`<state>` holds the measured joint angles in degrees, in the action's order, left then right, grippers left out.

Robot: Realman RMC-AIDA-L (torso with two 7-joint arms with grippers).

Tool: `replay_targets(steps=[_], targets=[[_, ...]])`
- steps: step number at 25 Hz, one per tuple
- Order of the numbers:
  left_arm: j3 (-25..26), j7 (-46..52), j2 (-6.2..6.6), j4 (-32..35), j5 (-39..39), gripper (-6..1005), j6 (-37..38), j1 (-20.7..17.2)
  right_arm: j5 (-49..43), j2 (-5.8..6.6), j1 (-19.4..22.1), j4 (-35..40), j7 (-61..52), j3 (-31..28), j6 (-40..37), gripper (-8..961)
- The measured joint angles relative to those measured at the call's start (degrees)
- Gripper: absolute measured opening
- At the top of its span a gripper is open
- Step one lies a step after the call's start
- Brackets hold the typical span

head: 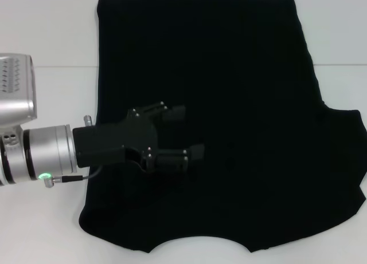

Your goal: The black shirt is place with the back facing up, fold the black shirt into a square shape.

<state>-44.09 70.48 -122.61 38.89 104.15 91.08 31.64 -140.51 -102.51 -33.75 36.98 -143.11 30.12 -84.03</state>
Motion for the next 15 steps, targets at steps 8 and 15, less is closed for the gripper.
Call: replay_targets(steps=[8,15], targets=[[-1.0,-0.5,0.00,-0.1,4.6,934,-1.5,0.7,-1.5,-0.46,-2.6,-5.1,-0.2,3.0,5.5,816],[-2.3,-0.4,0.00,0.0,6.1,935,-3.0,1.2,-2.8,-0.61,-3.7,-7.0,-0.9,3.2,6.0,789]])
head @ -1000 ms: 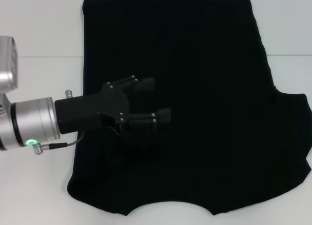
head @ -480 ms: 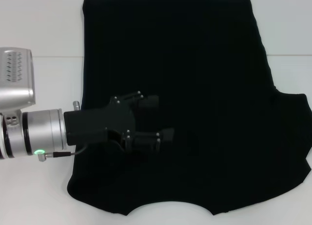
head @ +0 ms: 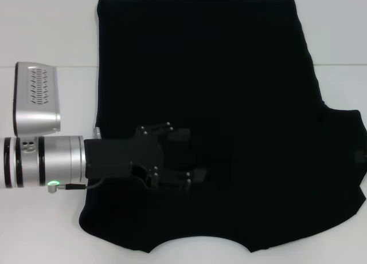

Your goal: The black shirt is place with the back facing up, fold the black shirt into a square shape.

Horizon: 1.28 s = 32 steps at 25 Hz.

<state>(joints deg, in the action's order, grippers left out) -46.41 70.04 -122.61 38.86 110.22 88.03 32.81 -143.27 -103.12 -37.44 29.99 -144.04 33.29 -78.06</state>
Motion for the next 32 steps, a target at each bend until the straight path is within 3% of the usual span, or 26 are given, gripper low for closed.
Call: replay_targets(steps=[22,24,32], targets=[[-1.8,1.6,0.09,0.6,2.0,935,0.0,1.0,-1.8,-1.26,-0.9,-3.4,-0.4,0.2,6.9,703],[-1.7,2.0,0.12,0.9,2.0,934,0.0,1.0,-1.8,-1.34,-1.0,-3.4,-0.4,0.2,7.2,499],[-1.4,2.4,0.13,1.6,1.9,934,-0.1,1.0,-1.8,-2.01,-1.5,-3.5,-1.2,0.2,9.7,173]])
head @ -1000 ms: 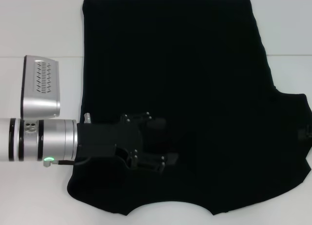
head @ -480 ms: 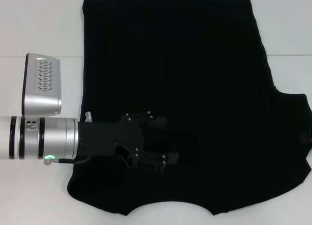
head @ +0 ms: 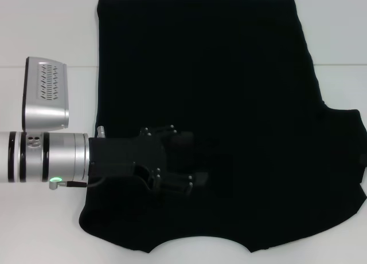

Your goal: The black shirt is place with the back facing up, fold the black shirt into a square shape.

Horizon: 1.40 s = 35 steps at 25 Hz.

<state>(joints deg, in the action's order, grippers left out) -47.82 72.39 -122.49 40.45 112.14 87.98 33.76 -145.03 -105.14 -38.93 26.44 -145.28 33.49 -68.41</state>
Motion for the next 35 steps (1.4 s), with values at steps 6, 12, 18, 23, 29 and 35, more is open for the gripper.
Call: replay_targets(steps=[6,12,18,23,29,35], targets=[[1.0,0.0,-0.03,0.0,0.0,934,0.0,0.0,0.0,-0.59,0.2,0.5,0.5,0.0,0.7,26],[1.2,0.5,-0.08,0.0,0.0,935,0.1,-0.1,0.2,-0.85,2.0,1.7,2.2,-0.5,3.6,15],[1.2,0.9,-0.55,-0.2,0.0,935,0.6,-0.6,0.4,-0.82,2.3,2.2,4.6,-0.7,5.5,18],[1.2,1.3,-0.72,-0.4,0.0,935,0.6,-0.8,0.4,-1.14,2.3,3.6,6.5,-0.7,6.9,25],[0.8,2.2,-0.89,-0.5,0.0,934,0.7,-0.8,0.4,-1.37,1.0,4.4,9.8,-0.8,8.2,33],[0.9,2.4,-1.16,-0.4,0.0,934,0.7,-0.8,0.5,-1.63,0.2,5.5,10.9,-0.8,9.6,42]])
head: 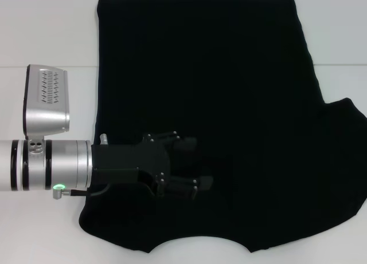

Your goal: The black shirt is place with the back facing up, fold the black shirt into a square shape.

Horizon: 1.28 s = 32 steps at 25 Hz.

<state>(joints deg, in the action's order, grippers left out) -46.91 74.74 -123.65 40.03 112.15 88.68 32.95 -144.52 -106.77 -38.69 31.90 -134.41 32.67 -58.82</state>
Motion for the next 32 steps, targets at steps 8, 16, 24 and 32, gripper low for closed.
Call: replay_targets(steps=[8,16,24,32], targets=[[0.0,0.7,-0.04,0.1,0.0,934,0.0,0.1,0.0,-0.03,-0.6,1.5,0.6,0.3,-0.8,53],[0.2,1.2,-0.20,0.3,0.0,934,-0.3,0.5,0.0,-2.11,-2.1,6.9,2.1,0.6,-7.5,64],[0.2,1.4,-0.22,0.4,0.0,934,-0.5,0.4,-0.4,-4.41,-8.8,6.3,1.1,7.0,-7.9,75],[0.3,1.4,-0.15,0.4,-0.6,934,-0.6,0.1,-0.4,-6.35,-12.9,5.7,-1.2,15.1,-12.6,87]])
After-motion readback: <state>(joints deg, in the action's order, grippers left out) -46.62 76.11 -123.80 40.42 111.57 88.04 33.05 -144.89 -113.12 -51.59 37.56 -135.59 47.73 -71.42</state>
